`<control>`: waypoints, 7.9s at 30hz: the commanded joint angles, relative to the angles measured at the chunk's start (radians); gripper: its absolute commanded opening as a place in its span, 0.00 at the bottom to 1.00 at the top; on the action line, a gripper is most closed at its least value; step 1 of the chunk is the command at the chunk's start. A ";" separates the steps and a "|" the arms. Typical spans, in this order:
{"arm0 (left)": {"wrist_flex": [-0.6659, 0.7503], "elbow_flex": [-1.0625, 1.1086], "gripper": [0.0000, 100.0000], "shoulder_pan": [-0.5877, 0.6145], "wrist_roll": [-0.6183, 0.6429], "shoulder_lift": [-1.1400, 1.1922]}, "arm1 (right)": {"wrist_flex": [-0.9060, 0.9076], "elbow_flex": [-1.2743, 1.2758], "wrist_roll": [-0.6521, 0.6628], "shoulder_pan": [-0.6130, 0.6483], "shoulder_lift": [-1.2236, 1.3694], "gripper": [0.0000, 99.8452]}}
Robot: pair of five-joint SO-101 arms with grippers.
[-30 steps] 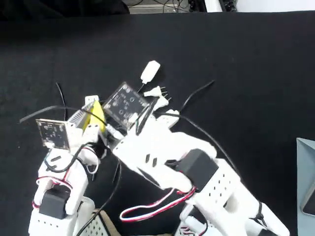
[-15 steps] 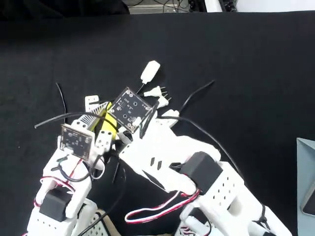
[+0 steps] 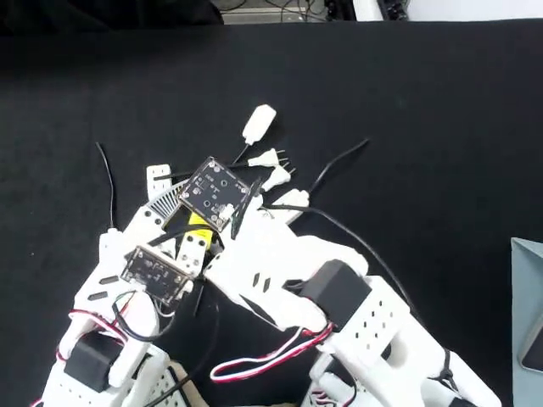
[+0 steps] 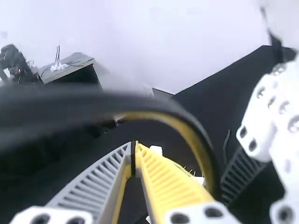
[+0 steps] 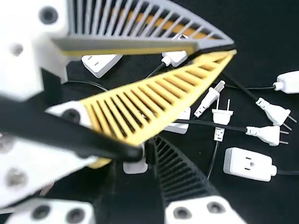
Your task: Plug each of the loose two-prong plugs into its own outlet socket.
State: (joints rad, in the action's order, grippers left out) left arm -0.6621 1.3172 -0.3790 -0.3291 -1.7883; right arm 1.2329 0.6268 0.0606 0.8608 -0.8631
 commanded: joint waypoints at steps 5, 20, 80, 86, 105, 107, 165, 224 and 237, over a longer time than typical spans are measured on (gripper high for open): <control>-0.026 -0.036 0.03 0.205 -0.023 0.000 | -0.005 -0.007 -0.006 -0.112 -0.008 0.01; -0.295 0.093 0.04 0.536 -0.035 0.011 | -0.376 0.283 -0.129 -0.345 -0.002 0.01; -0.052 -0.354 0.08 0.320 -0.193 1.399 | -0.411 0.380 -0.135 -0.465 -0.008 0.01; -0.052 -0.240 0.08 0.349 -0.311 1.278 | -0.411 0.380 -0.135 -0.465 -0.008 0.01; -0.371 -0.147 0.08 0.150 -0.264 0.864 | -0.407 0.381 -0.135 -0.465 -0.008 0.01; -0.370 -0.119 0.08 0.114 -0.262 0.862 | -0.405 0.381 -0.135 -0.465 -0.008 0.01; -0.500 0.185 0.30 0.819 0.081 0.078 | -0.799 0.463 -0.229 -0.043 0.389 0.01; -0.500 0.202 0.30 0.819 0.077 0.078 | -0.577 0.248 -0.077 -0.066 0.486 0.01; -0.494 0.216 0.30 0.819 0.075 0.078 | -0.574 -0.076 -0.127 -0.397 0.340 0.01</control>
State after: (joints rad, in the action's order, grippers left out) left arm -1.1776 1.5397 0.4327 -0.2539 -1.7070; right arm 0.7311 0.6483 -0.0545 0.5355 -0.5148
